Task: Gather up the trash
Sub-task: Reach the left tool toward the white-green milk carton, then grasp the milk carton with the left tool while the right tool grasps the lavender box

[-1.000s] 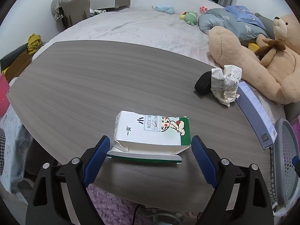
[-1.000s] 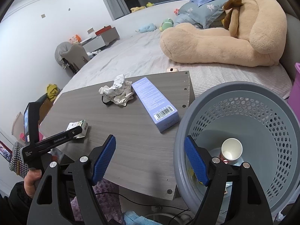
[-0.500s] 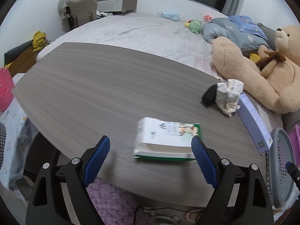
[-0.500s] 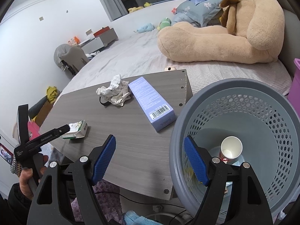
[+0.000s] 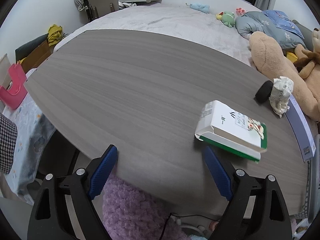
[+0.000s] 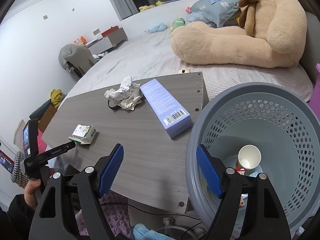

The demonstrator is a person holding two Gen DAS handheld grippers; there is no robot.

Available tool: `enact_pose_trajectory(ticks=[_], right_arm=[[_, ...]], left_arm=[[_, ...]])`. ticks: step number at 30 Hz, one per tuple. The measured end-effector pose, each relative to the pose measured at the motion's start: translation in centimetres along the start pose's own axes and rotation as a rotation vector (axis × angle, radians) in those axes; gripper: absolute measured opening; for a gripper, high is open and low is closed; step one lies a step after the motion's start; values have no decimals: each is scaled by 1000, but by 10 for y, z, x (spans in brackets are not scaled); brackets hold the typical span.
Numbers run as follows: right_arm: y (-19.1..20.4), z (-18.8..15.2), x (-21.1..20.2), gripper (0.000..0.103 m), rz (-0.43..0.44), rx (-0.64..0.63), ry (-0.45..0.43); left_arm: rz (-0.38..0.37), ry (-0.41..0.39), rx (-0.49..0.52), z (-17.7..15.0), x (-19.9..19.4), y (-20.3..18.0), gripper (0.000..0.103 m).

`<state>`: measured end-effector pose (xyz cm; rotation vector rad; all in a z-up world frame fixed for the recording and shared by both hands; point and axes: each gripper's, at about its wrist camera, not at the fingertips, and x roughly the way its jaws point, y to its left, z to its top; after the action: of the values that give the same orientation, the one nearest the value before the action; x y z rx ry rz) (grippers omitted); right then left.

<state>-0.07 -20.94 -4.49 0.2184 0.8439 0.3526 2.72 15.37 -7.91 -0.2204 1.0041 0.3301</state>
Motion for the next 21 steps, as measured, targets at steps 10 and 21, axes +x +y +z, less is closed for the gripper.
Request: enact_pose_trajectory(ticks=[10,21], right_arm=[[-1,2,0,74,-17,0,6],[-9,4,5,74,-8,14,14]], left_arm=[[-18,-57,28,49,19,-29,85],[-158,-92,102,39,-28,-66,85]])
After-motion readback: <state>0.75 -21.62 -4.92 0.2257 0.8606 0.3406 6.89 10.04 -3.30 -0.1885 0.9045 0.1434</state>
